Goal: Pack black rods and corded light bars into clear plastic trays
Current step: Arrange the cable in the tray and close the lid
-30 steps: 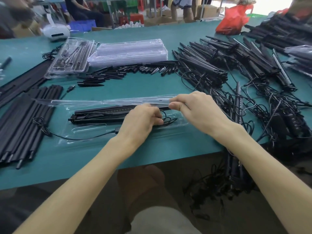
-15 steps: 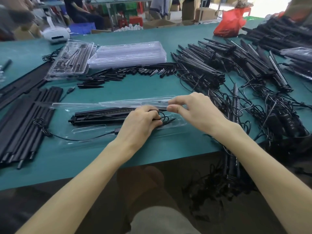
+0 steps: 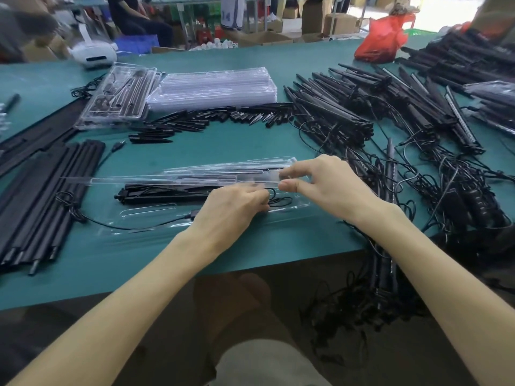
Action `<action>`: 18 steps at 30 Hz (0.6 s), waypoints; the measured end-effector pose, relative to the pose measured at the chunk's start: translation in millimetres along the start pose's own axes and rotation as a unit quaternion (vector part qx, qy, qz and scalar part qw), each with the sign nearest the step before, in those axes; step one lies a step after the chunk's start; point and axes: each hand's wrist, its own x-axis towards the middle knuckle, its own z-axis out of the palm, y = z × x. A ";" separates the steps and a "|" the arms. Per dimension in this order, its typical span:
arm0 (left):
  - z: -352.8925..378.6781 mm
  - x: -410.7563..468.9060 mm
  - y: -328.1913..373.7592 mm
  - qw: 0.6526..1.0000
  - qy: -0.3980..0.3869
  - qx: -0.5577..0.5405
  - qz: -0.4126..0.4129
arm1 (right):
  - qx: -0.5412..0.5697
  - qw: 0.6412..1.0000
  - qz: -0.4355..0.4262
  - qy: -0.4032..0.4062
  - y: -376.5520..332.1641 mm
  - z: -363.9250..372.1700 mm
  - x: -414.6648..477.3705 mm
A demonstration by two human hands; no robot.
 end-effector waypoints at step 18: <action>9.4 -17.2 -4.5 0.994 -0.055 -0.093 -0.004 | 0.113 0.990 0.070 -0.053 20.4 7.5 -6.2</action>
